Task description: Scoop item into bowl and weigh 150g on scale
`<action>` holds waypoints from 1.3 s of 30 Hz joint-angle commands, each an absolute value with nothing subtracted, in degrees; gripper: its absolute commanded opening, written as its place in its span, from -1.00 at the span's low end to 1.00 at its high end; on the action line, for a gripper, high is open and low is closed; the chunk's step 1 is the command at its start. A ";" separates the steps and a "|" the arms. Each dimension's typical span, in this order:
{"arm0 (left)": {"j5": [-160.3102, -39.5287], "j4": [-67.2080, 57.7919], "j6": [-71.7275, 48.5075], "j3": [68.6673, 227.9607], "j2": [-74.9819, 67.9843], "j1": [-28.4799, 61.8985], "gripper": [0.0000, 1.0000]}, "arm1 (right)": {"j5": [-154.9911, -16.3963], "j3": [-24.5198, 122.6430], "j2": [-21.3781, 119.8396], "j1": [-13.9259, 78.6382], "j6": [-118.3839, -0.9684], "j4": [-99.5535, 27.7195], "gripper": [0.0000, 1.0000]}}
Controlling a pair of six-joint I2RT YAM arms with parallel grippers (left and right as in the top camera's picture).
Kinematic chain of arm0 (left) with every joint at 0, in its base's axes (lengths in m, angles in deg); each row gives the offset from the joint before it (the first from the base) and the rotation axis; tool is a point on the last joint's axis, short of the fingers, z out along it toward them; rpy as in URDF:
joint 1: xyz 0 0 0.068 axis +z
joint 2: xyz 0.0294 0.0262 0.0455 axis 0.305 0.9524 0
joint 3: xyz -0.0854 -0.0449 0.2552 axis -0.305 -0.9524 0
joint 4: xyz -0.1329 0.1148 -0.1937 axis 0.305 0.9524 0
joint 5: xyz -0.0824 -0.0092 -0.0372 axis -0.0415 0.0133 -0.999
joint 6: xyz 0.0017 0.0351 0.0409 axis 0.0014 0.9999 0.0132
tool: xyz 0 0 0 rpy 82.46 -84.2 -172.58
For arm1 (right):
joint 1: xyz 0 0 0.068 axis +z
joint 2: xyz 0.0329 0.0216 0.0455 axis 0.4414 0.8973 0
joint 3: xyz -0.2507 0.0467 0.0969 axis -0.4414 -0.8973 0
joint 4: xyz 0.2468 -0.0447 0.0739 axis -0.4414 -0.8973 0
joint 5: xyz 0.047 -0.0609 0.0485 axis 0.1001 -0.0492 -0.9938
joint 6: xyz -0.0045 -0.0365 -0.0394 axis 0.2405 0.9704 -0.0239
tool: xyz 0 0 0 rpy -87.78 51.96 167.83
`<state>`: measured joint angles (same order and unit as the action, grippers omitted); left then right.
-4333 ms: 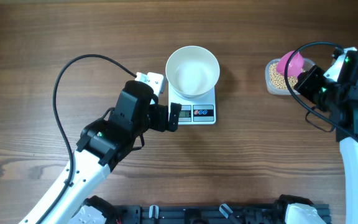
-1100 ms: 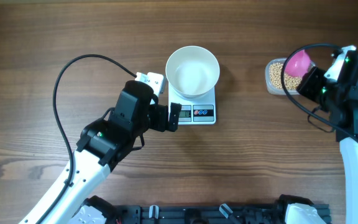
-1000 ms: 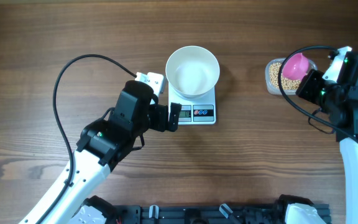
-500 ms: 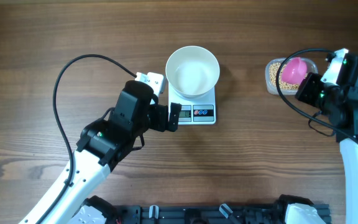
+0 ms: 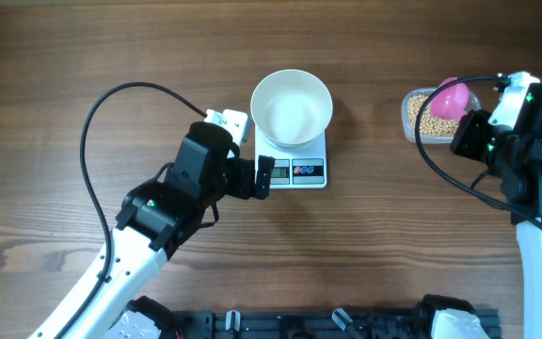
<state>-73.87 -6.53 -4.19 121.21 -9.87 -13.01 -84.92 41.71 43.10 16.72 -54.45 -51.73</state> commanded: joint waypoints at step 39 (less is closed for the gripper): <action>-74.37 -6.49 -4.10 122.09 -9.54 -13.27 1.00 | -84.94 42.58 45.35 16.67 -43.50 -46.46 -0.91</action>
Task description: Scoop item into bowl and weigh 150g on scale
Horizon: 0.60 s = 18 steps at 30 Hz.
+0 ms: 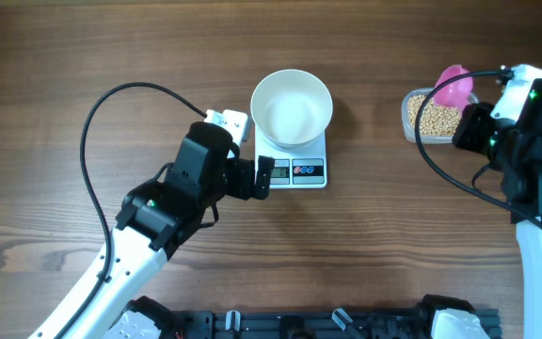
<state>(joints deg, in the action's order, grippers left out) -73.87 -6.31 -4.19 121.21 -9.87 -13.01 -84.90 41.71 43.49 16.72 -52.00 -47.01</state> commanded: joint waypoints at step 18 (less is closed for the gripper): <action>-74.35 -6.49 -4.10 122.09 -9.54 -13.27 1.00 | -76.90 42.58 49.50 16.67 -22.30 -45.48 -0.91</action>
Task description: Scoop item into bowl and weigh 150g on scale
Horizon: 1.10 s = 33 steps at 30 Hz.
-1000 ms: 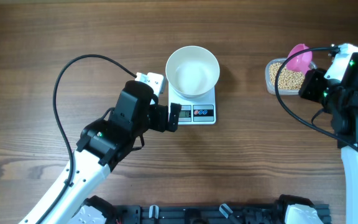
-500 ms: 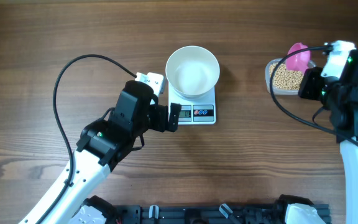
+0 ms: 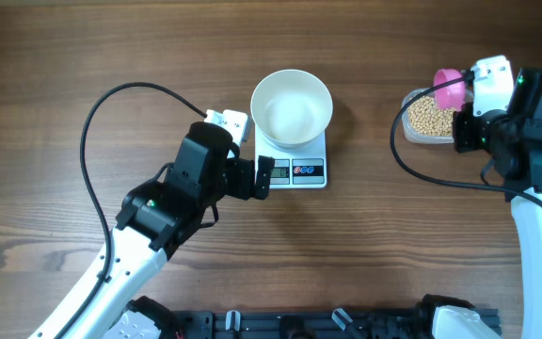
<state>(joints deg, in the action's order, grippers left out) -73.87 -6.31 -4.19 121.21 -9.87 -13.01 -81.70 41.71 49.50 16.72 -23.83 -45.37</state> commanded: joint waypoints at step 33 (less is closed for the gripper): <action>-74.35 -6.49 -4.10 122.09 -9.54 -13.27 1.00 | -84.13 42.45 50.88 16.70 -36.79 -49.52 -0.91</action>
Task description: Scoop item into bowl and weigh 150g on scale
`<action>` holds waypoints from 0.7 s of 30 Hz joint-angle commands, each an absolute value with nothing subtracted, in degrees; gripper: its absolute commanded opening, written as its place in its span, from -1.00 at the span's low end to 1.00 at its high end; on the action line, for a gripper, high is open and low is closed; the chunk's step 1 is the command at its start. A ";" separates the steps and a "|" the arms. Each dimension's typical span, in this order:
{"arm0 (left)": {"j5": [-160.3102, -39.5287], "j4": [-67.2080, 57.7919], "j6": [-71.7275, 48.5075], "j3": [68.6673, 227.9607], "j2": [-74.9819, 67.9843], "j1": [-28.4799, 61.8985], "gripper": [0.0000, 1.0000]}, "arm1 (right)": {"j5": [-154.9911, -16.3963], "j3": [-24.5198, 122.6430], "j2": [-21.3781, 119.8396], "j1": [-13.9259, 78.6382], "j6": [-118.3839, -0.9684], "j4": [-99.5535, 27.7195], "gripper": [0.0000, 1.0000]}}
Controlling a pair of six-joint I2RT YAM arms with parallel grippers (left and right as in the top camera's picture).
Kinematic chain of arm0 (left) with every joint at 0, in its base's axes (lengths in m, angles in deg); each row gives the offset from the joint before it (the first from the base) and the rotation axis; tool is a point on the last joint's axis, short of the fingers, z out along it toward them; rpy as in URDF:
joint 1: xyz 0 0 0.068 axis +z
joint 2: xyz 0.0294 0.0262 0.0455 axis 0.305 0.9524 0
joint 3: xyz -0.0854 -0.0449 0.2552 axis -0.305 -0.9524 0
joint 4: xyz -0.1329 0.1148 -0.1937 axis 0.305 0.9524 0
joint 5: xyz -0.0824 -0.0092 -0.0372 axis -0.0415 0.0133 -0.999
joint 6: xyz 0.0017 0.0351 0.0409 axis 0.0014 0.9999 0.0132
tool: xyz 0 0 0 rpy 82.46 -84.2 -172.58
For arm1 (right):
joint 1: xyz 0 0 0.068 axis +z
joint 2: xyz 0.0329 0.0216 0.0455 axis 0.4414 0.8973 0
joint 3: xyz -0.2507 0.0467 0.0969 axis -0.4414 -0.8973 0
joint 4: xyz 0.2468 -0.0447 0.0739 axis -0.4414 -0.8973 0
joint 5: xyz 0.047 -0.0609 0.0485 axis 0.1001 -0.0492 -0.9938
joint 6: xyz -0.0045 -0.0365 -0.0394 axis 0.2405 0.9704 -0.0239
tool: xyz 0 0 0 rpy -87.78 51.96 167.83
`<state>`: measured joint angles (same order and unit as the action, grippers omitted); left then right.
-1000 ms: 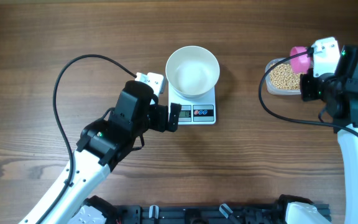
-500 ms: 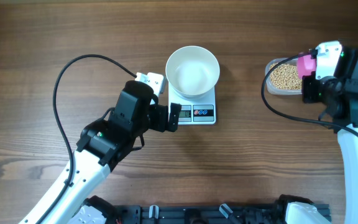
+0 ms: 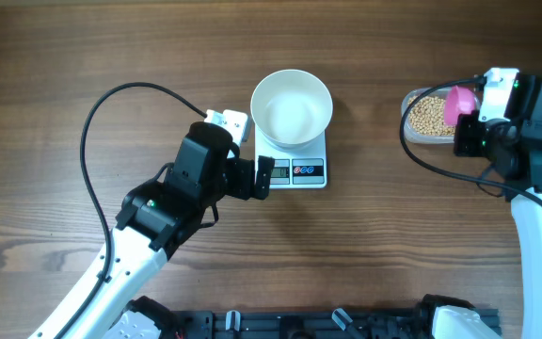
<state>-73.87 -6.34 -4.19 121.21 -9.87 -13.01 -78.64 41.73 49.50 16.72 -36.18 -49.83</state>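
Observation:
A white bowl [image 3: 291, 107] stands empty on a small white scale [image 3: 296, 170] at the table's middle. At the right, a clear container of tan grains [image 3: 425, 116] sits on the table. My right gripper [image 3: 469, 109] is shut on a pink scoop [image 3: 458, 103], which hangs over the container's right part. My left gripper [image 3: 263, 175] rests against the scale's front left corner beside the display, and its dark fingers look closed together with nothing in them.
Black cables loop from both arms over the wooden table [image 3: 374, 254]. A black rail [image 3: 299, 323] runs along the front edge. The left arm lies diagonally across the front left.
The pink scoop has shifted from the container's far edge to a spot nearer me, over its right part, and my right wrist has turned. Left arm, bowl and scale are unchanged.
The scoop was first down among the grains in the container. Then it stood higher at the container's far right edge, then at the far edge with the wrist turned. Now it is back over the grains. The bowl stayed empty and the left arm still.

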 commanded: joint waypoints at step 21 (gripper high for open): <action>-74.35 -6.49 -4.10 122.09 -9.54 -13.27 1.00 | -74.08 41.90 62.05 16.67 -24.79 -41.04 -0.92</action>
<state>-73.87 -6.34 -4.19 121.21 -9.87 -13.01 -71.78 41.71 60.65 16.70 -27.37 -40.54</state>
